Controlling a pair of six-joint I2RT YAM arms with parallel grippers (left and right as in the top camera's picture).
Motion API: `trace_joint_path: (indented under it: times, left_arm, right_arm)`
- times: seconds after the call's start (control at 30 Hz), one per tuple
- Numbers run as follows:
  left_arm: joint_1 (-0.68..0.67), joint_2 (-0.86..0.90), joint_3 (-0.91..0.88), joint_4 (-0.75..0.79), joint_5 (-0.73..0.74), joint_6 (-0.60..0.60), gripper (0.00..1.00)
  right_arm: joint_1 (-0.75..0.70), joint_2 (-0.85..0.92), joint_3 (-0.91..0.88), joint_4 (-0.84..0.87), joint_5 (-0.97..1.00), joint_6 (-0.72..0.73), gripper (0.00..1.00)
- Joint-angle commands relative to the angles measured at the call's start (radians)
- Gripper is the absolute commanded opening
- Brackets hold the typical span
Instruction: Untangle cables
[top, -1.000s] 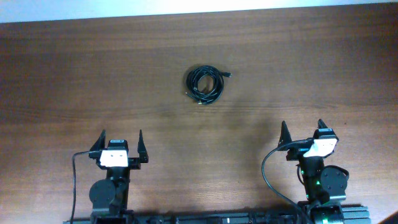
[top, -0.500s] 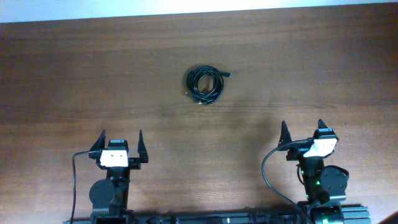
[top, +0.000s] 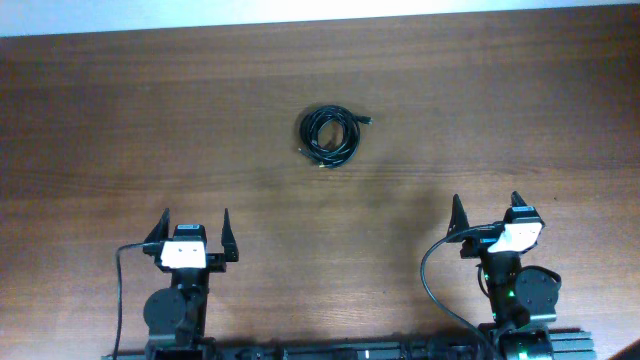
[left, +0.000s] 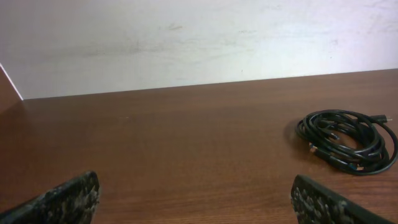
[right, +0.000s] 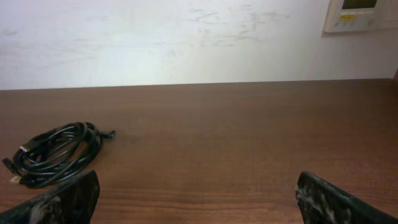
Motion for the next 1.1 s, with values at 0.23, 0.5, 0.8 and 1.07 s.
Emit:
trace_joint_path:
  times: [0.23, 0.5, 0.8, 1.07]
  left_arm:
    - [0.006, -0.009, -0.005, -0.003, -0.007, 0.017, 0.99]
    - [0.006, -0.01, -0.005, -0.003, -0.007, 0.017, 0.99]
    - [0.006, -0.009, -0.005, -0.003, -0.007, 0.017, 0.99]
    - [0.006, -0.009, -0.005, -0.003, -0.007, 0.017, 0.99]
  right_arm:
    - [0.01, -0.01, -0.009, -0.002, 0.009, 0.008, 0.98]
    - [0.01, -0.01, -0.009, -0.002, 0.009, 0.008, 0.98]
    - [0.01, 0.001, -0.009, -0.002, 0.009, 0.008, 0.98]
    - [0.01, 0.001, -0.009, -0.002, 0.009, 0.008, 0.98]
